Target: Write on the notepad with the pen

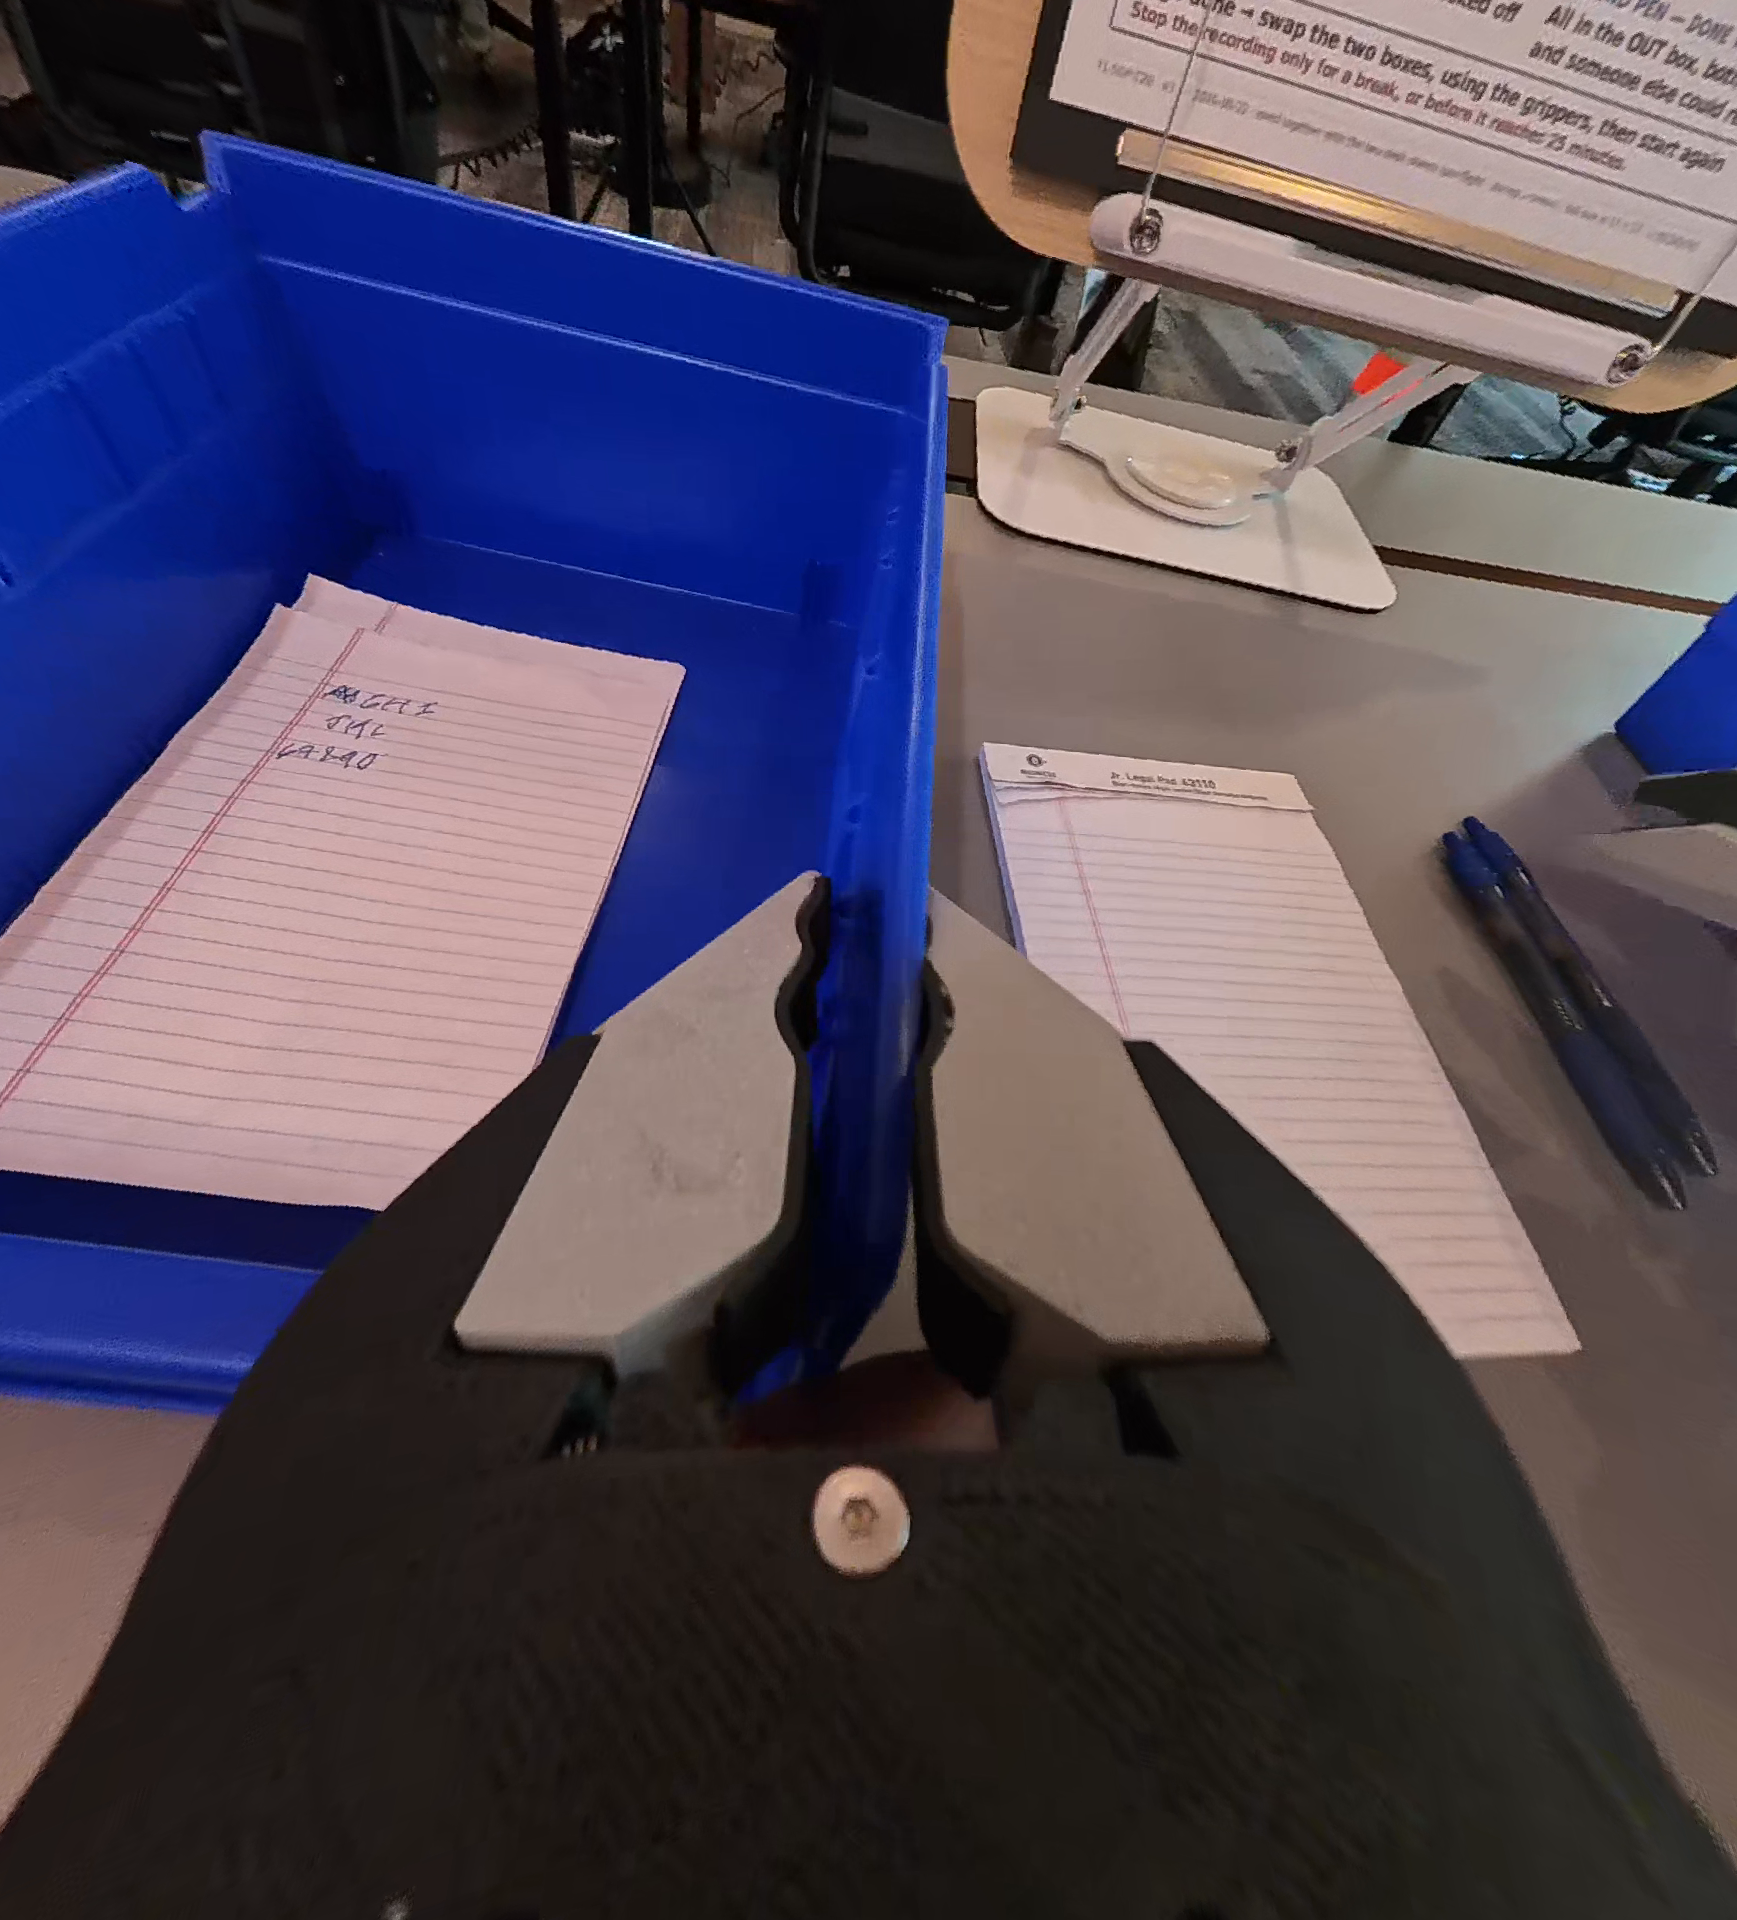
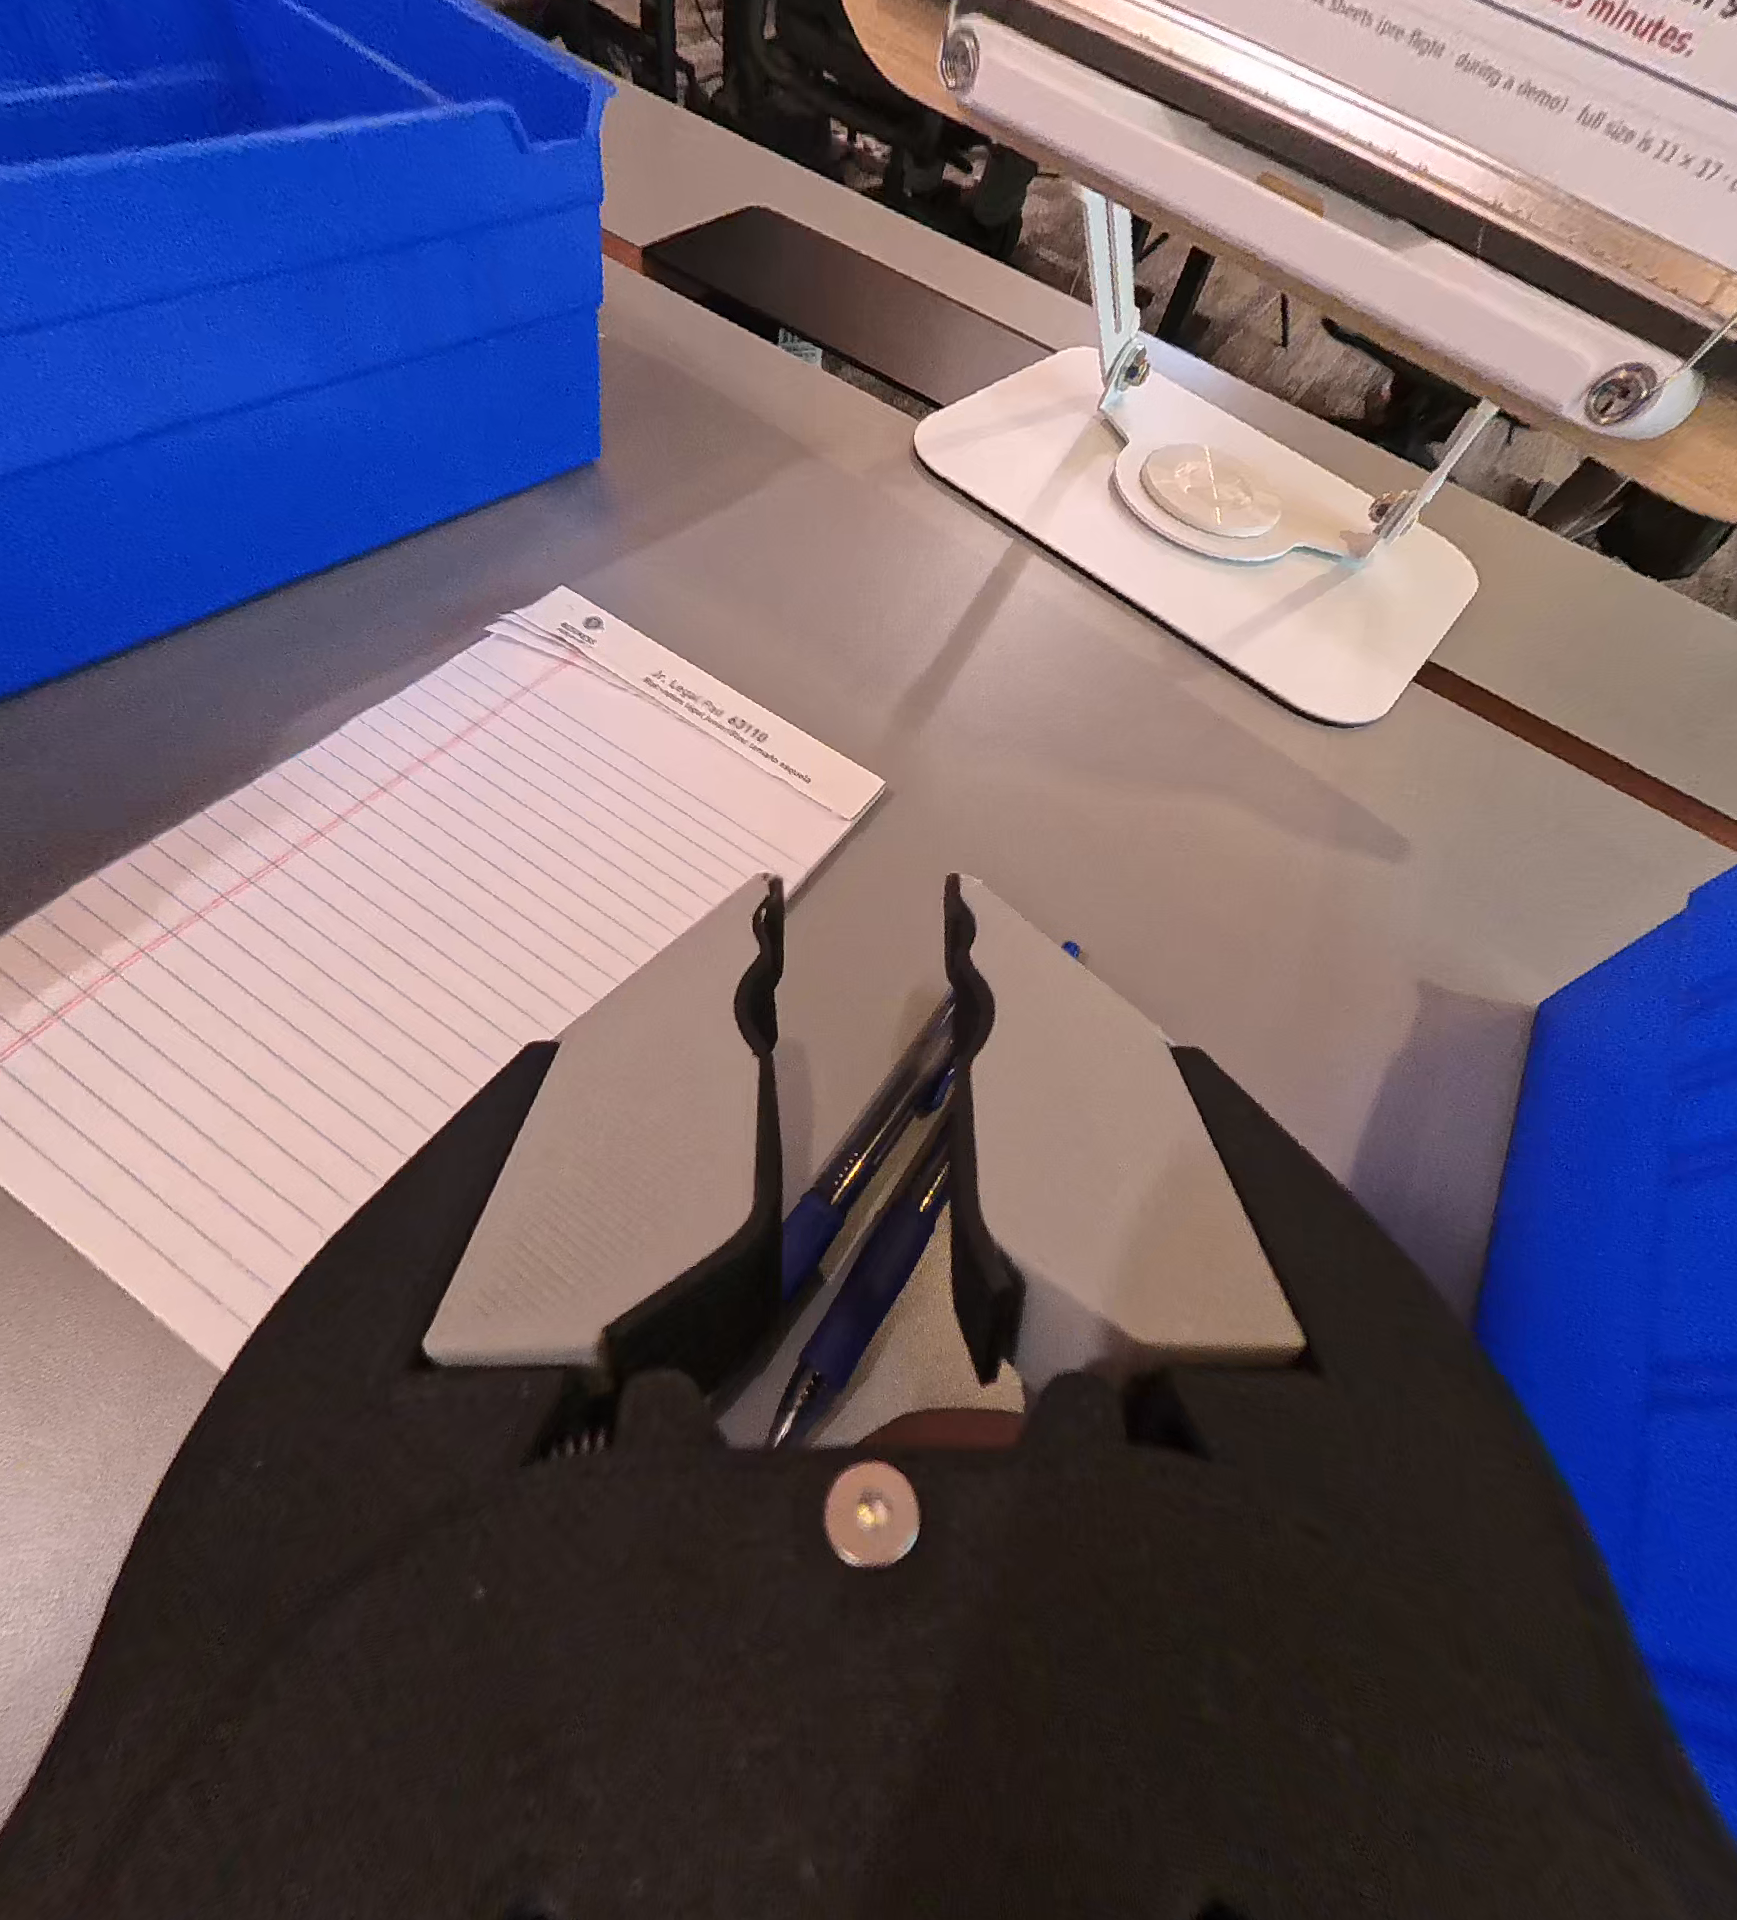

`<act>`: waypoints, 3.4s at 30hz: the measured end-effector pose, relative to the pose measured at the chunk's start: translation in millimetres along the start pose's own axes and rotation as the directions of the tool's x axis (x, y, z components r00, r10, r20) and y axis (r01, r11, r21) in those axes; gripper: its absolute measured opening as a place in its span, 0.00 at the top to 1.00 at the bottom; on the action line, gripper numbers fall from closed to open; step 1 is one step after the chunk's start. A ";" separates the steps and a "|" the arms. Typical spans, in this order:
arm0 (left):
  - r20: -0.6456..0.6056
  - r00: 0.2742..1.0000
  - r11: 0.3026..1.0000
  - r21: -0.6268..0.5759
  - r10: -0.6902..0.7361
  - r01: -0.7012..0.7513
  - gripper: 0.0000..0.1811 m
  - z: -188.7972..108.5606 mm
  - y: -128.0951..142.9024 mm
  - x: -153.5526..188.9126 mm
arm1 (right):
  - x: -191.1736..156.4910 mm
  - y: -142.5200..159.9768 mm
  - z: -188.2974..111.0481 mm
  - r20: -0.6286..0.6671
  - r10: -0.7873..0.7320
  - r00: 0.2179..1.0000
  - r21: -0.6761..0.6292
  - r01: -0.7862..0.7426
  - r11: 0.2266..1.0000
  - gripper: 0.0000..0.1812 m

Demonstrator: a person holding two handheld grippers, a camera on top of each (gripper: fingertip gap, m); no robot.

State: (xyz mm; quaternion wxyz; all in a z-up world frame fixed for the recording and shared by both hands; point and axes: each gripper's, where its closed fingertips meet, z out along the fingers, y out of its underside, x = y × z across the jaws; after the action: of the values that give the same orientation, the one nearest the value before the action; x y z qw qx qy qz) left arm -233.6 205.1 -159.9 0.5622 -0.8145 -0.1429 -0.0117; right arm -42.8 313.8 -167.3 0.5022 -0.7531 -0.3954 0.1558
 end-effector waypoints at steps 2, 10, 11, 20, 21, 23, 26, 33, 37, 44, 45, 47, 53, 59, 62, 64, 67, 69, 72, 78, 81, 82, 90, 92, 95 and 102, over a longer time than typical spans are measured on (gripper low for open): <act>-0.019 1.000 1.000 -0.007 -0.001 0.001 0.93 -1.9 0.2 -2.3 | -1.8 -7.0 -5.1 -0.001 -0.010 1.000 0.029 0.011 1.000 0.84; 0.046 0.998 0.999 0.006 0.033 -0.034 0.98 -14.0 2.9 -10.2 | -12.7 -13.6 -10.3 0.014 -0.028 1.000 0.068 0.027 0.997 0.85; 0.059 0.998 1.000 0.016 0.005 -0.006 0.97 -15.4 1.9 -10.5 | -14.7 -11.9 -8.6 0.017 -0.039 0.999 0.058 0.038 0.998 0.85; 0.002 0.980 0.977 0.082 -0.200 0.199 0.85 -21.1 1.8 14.8 | -10.0 -4.3 -3.6 0.022 -0.010 1.000 0.030 0.010 1.000 0.84; -0.026 0.979 0.976 0.073 -0.204 0.205 0.84 -22.4 2.1 17.8 | -9.8 -3.2 -2.8 0.027 -0.003 1.000 0.025 0.002 1.000 0.84; -0.087 0.976 0.975 0.084 -0.200 0.207 0.84 -29.9 -2.1 19.9 | -8.7 -2.5 -2.3 0.029 0.005 1.000 0.023 -0.005 1.000 0.83; -0.193 0.967 0.963 0.178 -0.168 0.203 0.85 -54.1 -24.0 17.9 | -8.6 -1.6 -1.7 0.044 0.019 0.999 0.019 -0.020 1.000 0.82; -0.508 0.843 0.984 0.088 0.177 -0.154 0.83 -86.1 -29.4 94.6 | -3.6 1.0 0.1 0.056 0.059 0.997 0.009 -0.059 0.998 0.82; -0.443 0.790 0.899 0.099 0.423 -0.426 0.81 -55.2 -17.1 131.5 | -0.2 -0.1 -2.7 0.065 0.090 0.994 0.019 -0.092 0.996 0.82; -0.521 0.722 0.844 -0.005 0.456 -0.536 0.81 31.1 15.0 182.9 | 5.9 5.3 -3.8 0.083 0.114 0.990 0.013 -0.115 0.993 0.76; -0.510 0.718 0.836 0.005 0.474 -0.548 0.81 40.0 16.4 184.2 | 7.4 5.8 -4.0 0.085 0.115 0.990 0.012 -0.116 0.993 0.73; -0.475 0.718 0.829 0.045 0.508 -0.557 0.81 49.7 13.2 182.9 | 11.5 6.0 -4.4 0.076 0.108 0.991 0.020 -0.110 0.994 0.72; -0.495 0.738 0.865 0.056 0.458 -0.499 0.86 45.4 9.8 161.7 | 14.0 7.0 -0.2 0.020 0.067 0.998 0.031 -0.067 0.997 0.74; -0.515 0.785 0.908 -0.030 0.344 -0.418 0.84 55.1 8.1 147.2 | -1.2 8.2 2.7 0.061 0.029 0.998 0.032 -0.031 0.999 0.74; -0.519 0.794 0.921 -0.031 0.317 -0.388 0.84 56.5 4.8 143.9 | -0.4 8.5 1.3 0.063 0.048 0.997 0.039 -0.050 0.998 0.74; -0.518 0.792 0.920 -0.024 0.323 -0.391 0.84 58.6 4.1 142.8 | 0.5 8.8 0.7 0.062 0.060 0.996 0.042 -0.062 0.997 0.74; -0.528 0.773 0.911 0.004 0.351 -0.411 0.84 65.9 -0.2 142.6 | 1.5 8.8 1.4 0.054 0.054 0.997 0.042 -0.056 0.998 0.74; -0.548 0.767 0.915 -0.005 0.335 -0.404 0.84 71.4 2.6 139.6 | 1.5 6.9 1.3 0.055 0.050 0.997 0.053 -0.053 0.997 0.74; -0.552 0.786 0.929 -0.052 0.280 -0.367 0.84 74.9 10.7 134.1 | 2.7 6.3 0.0 0.046 0.056 0.997 0.062 -0.059 0.996 0.74; -0.494 0.803 0.923 -0.002 0.333 -0.384 0.85 72.0 4.2 134.8 | 3.0 5.6 -2.0 0.056 0.067 0.996 0.074 -0.071 0.995 0.74; -0.483 0.814 0.937 0.039 0.321 -0.347 0.86 68.5 -4.7 137.2 | 1.2 8.1 0.4 0.070 0.070 0.995 0.063 -0.074 0.995 0.74; -0.496 0.813 0.942 0.038 0.306 -0.332 0.86 67.4 -4.6 139.5 | 1.4 8.7 0.9 0.067 0.066 0.996 0.060 -0.070 0.996 0.74; -0.493 0.804 0.925 0.006 0.333 -0.379 0.86 73.0 9.2 140.7 | -1.7 9.0 1.9 0.092 0.074 0.993 0.053 -0.079 0.995 0.74; -0.499 0.806 0.931 0.006 0.319 -0.365 0.86 72.2 7.8 141.3 | -4.0 11.2 3.9 0.103 0.071 0.992 0.038 -0.075 0.996 0.74; -0.495 0.815 0.937 -0.002 0.302 -0.348 0.86 72.8 5.2 138.1 | -4.1 12.7 5.2 0.103 0.060 0.993 0.027 -0.063 0.998 0.74; -0.456 0.848 0.946 -0.037 0.270 -0.321 0.86 76.0 5.6 126.7 | 5.0 12.4 1.6 0.105 0.094 0.990 0.036 -0.098 0.995 0.75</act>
State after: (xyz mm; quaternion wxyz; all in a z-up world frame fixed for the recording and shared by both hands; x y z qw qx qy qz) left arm -121.6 300.9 -170.1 0.5283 -0.8324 0.1174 -0.1189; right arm -35.2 316.4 -178.0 0.4883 -0.7517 -0.3811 0.2266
